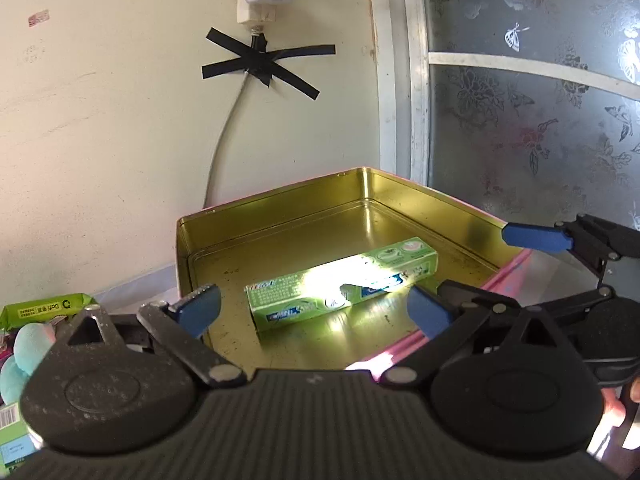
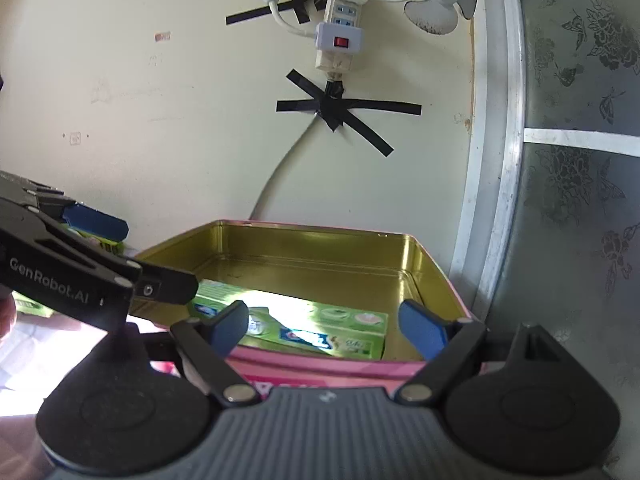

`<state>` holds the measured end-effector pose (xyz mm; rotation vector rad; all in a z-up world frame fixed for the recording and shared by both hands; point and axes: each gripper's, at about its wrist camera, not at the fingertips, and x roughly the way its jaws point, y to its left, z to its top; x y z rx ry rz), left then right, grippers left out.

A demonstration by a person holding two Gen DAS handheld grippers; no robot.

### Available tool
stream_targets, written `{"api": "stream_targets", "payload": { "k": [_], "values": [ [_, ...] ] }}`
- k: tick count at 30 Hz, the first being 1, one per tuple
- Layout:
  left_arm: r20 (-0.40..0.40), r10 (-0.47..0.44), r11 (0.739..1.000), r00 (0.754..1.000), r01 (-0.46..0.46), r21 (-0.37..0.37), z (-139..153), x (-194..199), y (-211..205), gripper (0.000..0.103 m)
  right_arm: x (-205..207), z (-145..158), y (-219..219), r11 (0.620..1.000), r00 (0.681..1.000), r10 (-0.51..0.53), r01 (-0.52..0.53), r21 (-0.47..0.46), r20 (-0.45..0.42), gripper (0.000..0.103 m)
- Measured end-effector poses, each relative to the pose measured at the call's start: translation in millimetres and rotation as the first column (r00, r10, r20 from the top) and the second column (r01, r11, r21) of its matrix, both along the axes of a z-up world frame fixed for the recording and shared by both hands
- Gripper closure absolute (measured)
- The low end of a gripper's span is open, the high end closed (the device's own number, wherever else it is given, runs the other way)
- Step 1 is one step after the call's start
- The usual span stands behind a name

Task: Organize objects
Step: 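Grasp the green toothpaste box with the right gripper and drop it into the pink tin, then move the right gripper to the red box and grasp it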

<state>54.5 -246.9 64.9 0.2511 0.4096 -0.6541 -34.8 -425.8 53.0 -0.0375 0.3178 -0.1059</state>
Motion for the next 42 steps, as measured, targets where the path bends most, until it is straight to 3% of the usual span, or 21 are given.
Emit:
{"api": "stream_targets", "payload": {
  "k": [6,9,13,15,18,21,22,24,27,31,33,37,39,40,42],
  "values": [
    [-0.016,0.053,0.998,0.998,-0.053,-0.036,-5,-32,62,0.002,-31,0,47,0.995,0.995,0.083,-0.086,0.051,0.050,0.021],
    [-0.047,0.105,0.994,0.993,-0.106,-0.022,-16,-39,97,0.002,-33,-7,75,0.982,0.985,0.172,-0.172,0.076,0.012,0.031],
    [-0.063,0.243,0.970,0.968,-0.242,0.024,-34,-39,155,0.002,-21,-15,114,0.943,0.950,0.306,-0.294,0.156,-0.065,0.044],
    [-0.084,0.332,0.943,0.939,-0.332,0.018,-39,-33,190,0.002,-12,-19,133,0.919,0.926,0.366,-0.343,0.196,-0.095,0.047],
    [-0.131,0.472,0.879,0.872,-0.477,-0.012,-43,-22,246,0.003,8,-24,174,0.867,0.869,0.473,-0.428,0.256,-0.146,0.052],
    [-0.197,0.604,0.779,0.772,-0.624,-0.062,-42,-8,304,0.004,33,-22,219,0.816,0.813,0.557,-0.498,0.294,-0.170,0.060],
    [-0.238,0.644,0.730,0.727,-0.677,-0.094,-41,-4,327,0.005,45,-20,238,0.792,0.789,0.590,-0.523,0.317,-0.173,0.062],
    [-0.297,0.682,0.655,0.668,-0.739,-0.159,-41,3,361,0.005,70,-15,275,0.751,0.748,0.640,-0.559,0.352,-0.176,0.063],
    [-0.346,0.717,0.572,0.605,-0.794,-0.205,-45,18,391,0.005,109,-11,333,0.715,0.704,0.683,-0.591,0.373,-0.194,0.063],
    [-0.437,0.699,0.510,0.566,-0.823,-0.250,-59,35,412,0.008,163,-14,392,0.700,0.675,0.698,-0.573,0.426,-0.239,0.063],
    [-0.423,0.699,0.513,0.577,-0.816,-0.266,-58,38,414,0.013,184,-21,410,0.696,0.662,0.703,-0.563,0.445,-0.261,0.063],
    [-0.403,0.694,0.543,0.596,-0.802,-0.250,-60,43,411,0.023,210,-41,436,0.708,0.642,0.697,-0.547,0.447,-0.318,0.063],
    [-0.407,0.683,0.550,0.607,-0.794,-0.260,-60,42,410,0.028,216,-51,435,0.676,0.616,0.722,-0.532,0.510,-0.314,0.064],
    [-0.422,0.658,0.561,0.624,-0.780,-0.277,-63,44,413,0.036,216,-55,432,0.653,0.606,0.735,-0.515,0.556,-0.303,0.064],
    [-0.440,0.618,0.582,0.652,-0.755,-0.301,-64,43,413,0.040,210,-57,427,0.635,0.604,0.743,-0.502,0.587,-0.289,0.066]
  ]
}}
